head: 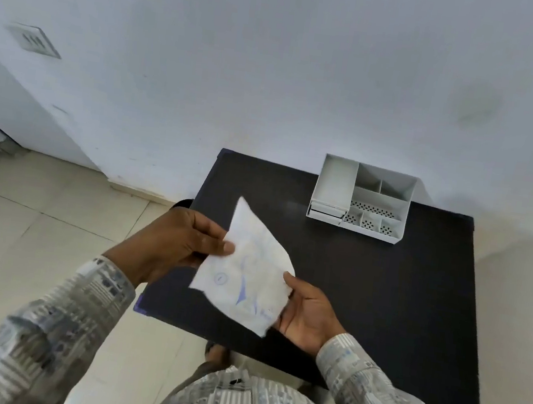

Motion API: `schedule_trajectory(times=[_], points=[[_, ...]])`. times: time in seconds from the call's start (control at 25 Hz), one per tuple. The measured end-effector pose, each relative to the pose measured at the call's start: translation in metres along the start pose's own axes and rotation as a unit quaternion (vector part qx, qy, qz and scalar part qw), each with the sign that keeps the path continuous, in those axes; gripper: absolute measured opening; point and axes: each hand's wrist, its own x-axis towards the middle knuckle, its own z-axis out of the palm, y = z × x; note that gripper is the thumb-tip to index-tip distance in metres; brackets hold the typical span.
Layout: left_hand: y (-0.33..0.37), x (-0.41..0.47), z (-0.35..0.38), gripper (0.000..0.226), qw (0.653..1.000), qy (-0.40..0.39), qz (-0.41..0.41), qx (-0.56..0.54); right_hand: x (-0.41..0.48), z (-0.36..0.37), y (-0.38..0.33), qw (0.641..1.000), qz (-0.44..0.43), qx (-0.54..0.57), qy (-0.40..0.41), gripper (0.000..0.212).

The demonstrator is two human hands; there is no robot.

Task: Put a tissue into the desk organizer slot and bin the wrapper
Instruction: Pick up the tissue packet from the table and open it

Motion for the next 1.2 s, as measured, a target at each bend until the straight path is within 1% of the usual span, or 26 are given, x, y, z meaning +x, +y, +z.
schedule_trajectory(times=[0.08, 0.2, 0.24, 0.32, 0.36, 0.44, 0.48, 0.52, 0.6, 0.64, 0.76, 0.8, 0.84, 0.92, 1.04, 1.12, 1.16, 1.2], points=[[0.004, 0.013, -0.015, 0.014, 0.998, -0.001, 0.001, 0.057, 0.022, 0.007, 0.010, 1.000, 0.003, 0.029, -0.008, 0.049], [0.001, 0.029, -0.033, 0.002, 0.996, -0.034, 0.001, 0.077, 0.054, 0.013, 0.019, 0.999, 0.001, 0.053, -0.008, 0.058], [-0.003, 0.036, -0.042, 0.005, 0.995, -0.043, 0.004, 0.085, 0.064, 0.015, 0.022, 0.998, 0.001, 0.070, -0.006, 0.061], [-0.010, 0.050, -0.057, 0.014, 0.996, -0.046, 0.005, 0.073, 0.083, 0.020, 0.028, 0.996, -0.002, 0.087, -0.001, 0.058], [-0.013, 0.057, -0.064, 0.016, 0.998, -0.035, 0.002, 0.061, 0.090, 0.022, 0.033, 0.996, -0.005, 0.091, 0.003, 0.056], [-0.026, 0.076, -0.077, 0.015, 1.000, 0.004, -0.004, 0.003, 0.103, 0.025, 0.039, 0.994, -0.015, 0.109, 0.011, 0.057], [-0.032, 0.084, -0.081, 0.023, 1.000, 0.022, -0.006, -0.008, 0.108, 0.024, 0.043, 0.993, -0.019, 0.114, 0.014, 0.058], [-0.037, 0.091, -0.084, 0.028, 0.999, 0.031, -0.010, 0.009, 0.111, 0.023, 0.045, 0.993, -0.026, 0.114, 0.017, 0.058], [-0.050, 0.103, -0.092, 0.021, 0.993, 0.017, 0.001, 0.116, 0.121, 0.022, 0.049, 0.993, -0.025, 0.111, 0.029, 0.057], [-0.054, 0.107, -0.095, 0.022, 0.989, 0.005, 0.002, 0.148, 0.125, 0.020, 0.051, 0.993, -0.018, 0.111, 0.033, 0.056], [-0.058, 0.110, -0.094, 0.024, 0.994, -0.031, -0.026, 0.098, 0.132, 0.016, 0.057, 0.992, -0.014, 0.115, 0.052, 0.052], [-0.060, 0.112, -0.094, 0.021, 0.994, -0.036, -0.023, 0.096, 0.133, 0.015, 0.058, 0.991, -0.014, 0.118, 0.059, 0.051], [-0.064, 0.115, -0.094, 0.018, 0.993, -0.024, -0.017, 0.118, 0.134, 0.014, 0.059, 0.991, -0.015, 0.117, 0.063, 0.050], [-0.074, 0.123, -0.098, 0.017, 0.987, -0.001, -0.006, 0.163, 0.135, 0.008, 0.059, 0.992, -0.020, 0.099, 0.077, 0.046], [-0.092, 0.133, -0.105, 0.021, 0.986, 0.017, -0.013, 0.167, 0.139, 0.000, 0.061, 0.993, -0.029, 0.022, 0.111, 0.039], [-0.103, 0.137, -0.107, 0.020, 0.982, 0.027, -0.009, 0.188, 0.144, -0.004, 0.061, 0.978, -0.054, -0.057, 0.191, 0.029], [-0.108, 0.138, -0.107, 0.020, 0.980, 0.033, -0.009, 0.196, 0.146, -0.006, 0.062, 0.966, -0.069, -0.087, 0.233, 0.027], [-0.113, 0.141, -0.107, 0.022, 0.978, 0.035, -0.011, 0.203, 0.149, -0.008, 0.062, 0.958, -0.080, -0.100, 0.255, 0.028]])
